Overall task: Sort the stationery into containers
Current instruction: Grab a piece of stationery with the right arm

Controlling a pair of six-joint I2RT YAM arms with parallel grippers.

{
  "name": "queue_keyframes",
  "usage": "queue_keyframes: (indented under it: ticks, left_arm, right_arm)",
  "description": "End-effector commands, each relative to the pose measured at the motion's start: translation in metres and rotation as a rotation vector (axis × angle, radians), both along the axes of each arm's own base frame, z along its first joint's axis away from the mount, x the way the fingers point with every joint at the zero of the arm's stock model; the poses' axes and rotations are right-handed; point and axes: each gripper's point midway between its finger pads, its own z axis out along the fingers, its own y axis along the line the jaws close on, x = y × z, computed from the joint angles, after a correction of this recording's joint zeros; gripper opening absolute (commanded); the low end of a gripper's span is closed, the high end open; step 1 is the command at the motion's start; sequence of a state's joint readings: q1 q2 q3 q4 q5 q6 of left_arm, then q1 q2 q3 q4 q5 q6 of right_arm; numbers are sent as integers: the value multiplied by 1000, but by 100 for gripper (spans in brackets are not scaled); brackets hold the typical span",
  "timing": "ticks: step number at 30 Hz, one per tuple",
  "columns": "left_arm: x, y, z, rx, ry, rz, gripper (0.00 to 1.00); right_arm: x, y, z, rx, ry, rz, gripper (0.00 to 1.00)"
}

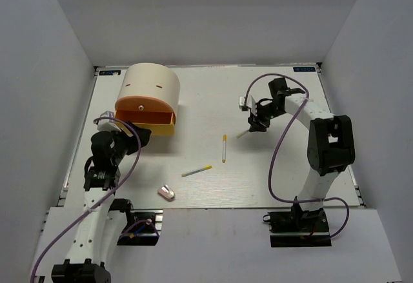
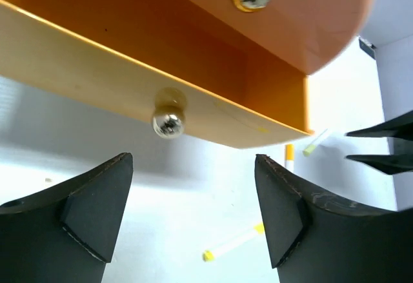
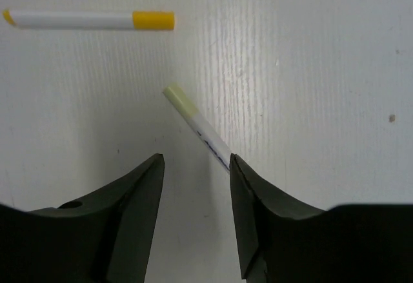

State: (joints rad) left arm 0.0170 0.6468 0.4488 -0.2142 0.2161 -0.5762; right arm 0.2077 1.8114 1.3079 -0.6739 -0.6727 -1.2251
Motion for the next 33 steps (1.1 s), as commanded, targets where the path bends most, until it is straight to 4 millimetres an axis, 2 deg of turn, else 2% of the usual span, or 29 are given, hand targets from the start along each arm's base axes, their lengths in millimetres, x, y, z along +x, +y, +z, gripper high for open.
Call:
queue_keyframes:
  ticks: [1, 3, 4, 5, 10, 16, 18, 24, 26, 28, 29, 33]
  left_arm:
    - [-19, 4, 17, 8, 35, 22, 87]
    - [-27, 4, 15, 7, 71, 22, 88]
    - [-35, 3, 11, 13, 101, 10, 88]
    - [-39, 1, 15, 8, 99, -2, 90]
    - [-42, -7, 27, -21, 79, -28, 90]
    - [-43, -10, 21, -38, 110, -41, 90]
    - [-43, -10, 21, -38, 110, -41, 90]
    - [-45, -12, 20, -51, 112, -45, 90]
    - [-46, -12, 18, -52, 122, -45, 90]
    - [-48, -12, 19, -52, 118, -45, 90]
    - [-48, -12, 25, -59, 101, -42, 90]
    - [-50, -12, 25, -59, 101, -42, 90]
  right_arm:
    - [1, -9, -8, -97, -102, 191, 52]
    - [6, -12, -12, -123, -119, 216, 54]
    - [8, -14, -20, -146, -110, 236, 56]
    - [11, -14, -20, -155, -127, 255, 56]
    - [17, -20, -37, -234, -168, 303, 58]
    - [20, -14, -55, -288, -157, 342, 60]
    - [23, -13, -53, -302, -166, 368, 60]
    - [4, -15, -70, -356, -106, 535, 57]
    - [9, -14, -74, -378, -97, 547, 55]
    - [5, -15, -77, -389, -62, 576, 51]
    - [-2, -18, -79, -409, -30, 596, 50]
    - [-23, -32, -89, -470, 83, 671, 44]
